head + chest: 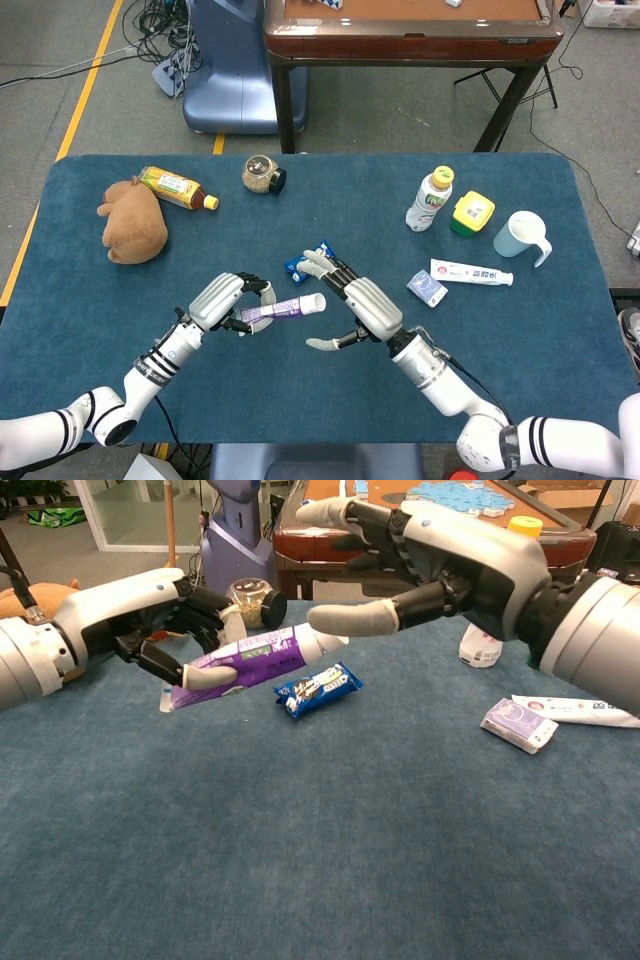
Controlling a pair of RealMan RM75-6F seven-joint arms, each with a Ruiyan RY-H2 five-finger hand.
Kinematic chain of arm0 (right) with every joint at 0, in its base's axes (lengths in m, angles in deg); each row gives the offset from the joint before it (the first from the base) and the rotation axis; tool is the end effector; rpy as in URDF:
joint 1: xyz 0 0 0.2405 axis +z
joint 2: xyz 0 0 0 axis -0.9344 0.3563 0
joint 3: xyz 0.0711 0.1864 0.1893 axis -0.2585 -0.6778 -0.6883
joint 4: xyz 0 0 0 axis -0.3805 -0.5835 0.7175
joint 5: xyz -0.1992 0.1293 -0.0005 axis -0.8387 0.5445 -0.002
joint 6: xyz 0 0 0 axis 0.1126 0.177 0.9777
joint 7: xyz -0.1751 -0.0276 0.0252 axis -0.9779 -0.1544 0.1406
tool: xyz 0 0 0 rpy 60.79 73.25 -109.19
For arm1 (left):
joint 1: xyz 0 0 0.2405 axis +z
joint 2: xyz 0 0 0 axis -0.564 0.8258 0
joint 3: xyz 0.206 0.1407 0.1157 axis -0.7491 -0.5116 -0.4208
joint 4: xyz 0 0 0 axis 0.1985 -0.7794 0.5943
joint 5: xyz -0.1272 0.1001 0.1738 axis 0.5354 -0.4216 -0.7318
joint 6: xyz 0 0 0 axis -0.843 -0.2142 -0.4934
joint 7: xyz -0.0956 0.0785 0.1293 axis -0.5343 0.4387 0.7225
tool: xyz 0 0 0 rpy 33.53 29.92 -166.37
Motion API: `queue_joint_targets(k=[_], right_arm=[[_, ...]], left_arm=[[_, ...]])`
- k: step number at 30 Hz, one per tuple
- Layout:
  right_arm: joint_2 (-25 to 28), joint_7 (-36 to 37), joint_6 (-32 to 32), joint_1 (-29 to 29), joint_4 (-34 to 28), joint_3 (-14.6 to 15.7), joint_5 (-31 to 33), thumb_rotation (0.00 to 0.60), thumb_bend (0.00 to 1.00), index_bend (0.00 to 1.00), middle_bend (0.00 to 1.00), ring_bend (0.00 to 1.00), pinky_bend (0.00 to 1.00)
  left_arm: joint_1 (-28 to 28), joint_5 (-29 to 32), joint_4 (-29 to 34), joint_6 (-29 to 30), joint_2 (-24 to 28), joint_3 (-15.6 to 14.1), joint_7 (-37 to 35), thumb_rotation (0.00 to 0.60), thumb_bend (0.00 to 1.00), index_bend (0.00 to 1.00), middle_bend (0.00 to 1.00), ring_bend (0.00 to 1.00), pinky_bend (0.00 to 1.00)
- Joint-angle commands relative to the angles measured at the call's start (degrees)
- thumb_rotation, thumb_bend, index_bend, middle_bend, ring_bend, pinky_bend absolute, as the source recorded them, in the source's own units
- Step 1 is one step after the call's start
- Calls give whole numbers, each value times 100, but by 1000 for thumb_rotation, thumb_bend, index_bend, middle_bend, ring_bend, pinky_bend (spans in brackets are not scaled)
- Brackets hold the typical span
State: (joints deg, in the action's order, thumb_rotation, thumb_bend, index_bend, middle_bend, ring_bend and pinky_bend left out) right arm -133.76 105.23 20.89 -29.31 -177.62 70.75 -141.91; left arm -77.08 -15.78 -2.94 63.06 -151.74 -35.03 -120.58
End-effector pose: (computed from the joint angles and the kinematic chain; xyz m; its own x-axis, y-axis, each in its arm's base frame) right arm -0.0656 -0.3360 -0.0285 -0.1845 -0.4590 0.8691 -0.7854 -0.4628 -0.4111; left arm -0.1265 0.3784 -0.0312 -0.0601 0.4254 0.9030 0.8311 -0.4797 0.2813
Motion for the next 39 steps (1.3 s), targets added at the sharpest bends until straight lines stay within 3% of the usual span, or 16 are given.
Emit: queue_joint_targets(k=[1, 17, 39], right_arm=[[-215, 327, -27, 92, 190, -70, 0, 469, 0, 0, 0, 0, 0], [-744, 1303, -193, 333, 700, -185, 77, 459, 0, 0, 0, 0, 0], [-888, 1523, -419, 513, 853, -213, 169, 459, 0, 0, 0, 0, 0]], left_arm=[[-5, 4, 7, 1, -14, 11, 2, 600, 401, 601, 657, 449, 385], [-19, 47, 69, 38, -82, 103, -30, 600, 401, 604, 660, 449, 385], [4, -18, -41, 63, -134, 36, 182, 600, 401, 607, 663, 449, 386]])
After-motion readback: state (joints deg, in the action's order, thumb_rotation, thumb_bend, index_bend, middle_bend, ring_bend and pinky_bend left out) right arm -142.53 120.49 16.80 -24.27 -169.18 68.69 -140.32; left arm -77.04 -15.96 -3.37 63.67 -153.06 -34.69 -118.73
